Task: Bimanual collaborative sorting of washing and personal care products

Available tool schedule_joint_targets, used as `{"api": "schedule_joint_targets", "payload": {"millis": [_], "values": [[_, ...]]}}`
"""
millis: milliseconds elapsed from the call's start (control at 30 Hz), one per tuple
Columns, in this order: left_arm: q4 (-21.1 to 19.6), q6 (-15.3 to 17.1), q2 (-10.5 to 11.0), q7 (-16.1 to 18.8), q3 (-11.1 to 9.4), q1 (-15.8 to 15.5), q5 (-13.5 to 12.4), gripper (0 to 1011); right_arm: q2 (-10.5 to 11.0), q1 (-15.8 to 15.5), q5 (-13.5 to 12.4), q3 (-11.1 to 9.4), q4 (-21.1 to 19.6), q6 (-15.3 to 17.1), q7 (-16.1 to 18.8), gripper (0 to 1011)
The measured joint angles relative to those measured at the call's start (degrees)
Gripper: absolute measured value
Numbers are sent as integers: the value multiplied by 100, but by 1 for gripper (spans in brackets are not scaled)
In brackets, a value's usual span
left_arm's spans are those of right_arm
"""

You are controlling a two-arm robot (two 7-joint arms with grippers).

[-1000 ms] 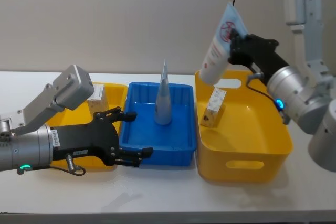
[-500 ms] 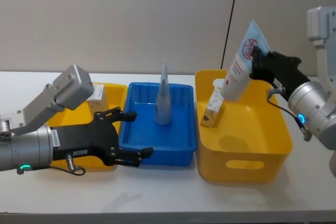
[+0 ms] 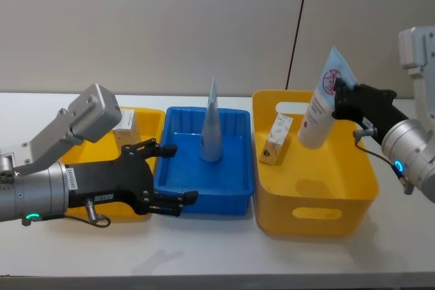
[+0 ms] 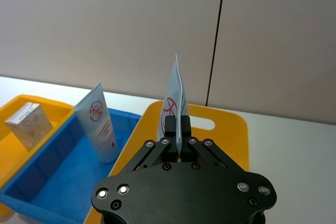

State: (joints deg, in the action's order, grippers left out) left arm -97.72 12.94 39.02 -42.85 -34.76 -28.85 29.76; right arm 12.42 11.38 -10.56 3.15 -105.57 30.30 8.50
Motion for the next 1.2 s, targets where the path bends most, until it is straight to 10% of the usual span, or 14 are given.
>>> {"api": "schedule_joint_targets", "payload": {"millis": [500, 1200], "values": [[0, 0, 0, 0, 0, 0, 0, 1001, 79, 52, 144, 151, 374, -146, 194, 66], [0, 0, 0, 0, 0, 0, 0, 1001, 100, 79, 208, 217, 519, -198, 270, 755]]}}
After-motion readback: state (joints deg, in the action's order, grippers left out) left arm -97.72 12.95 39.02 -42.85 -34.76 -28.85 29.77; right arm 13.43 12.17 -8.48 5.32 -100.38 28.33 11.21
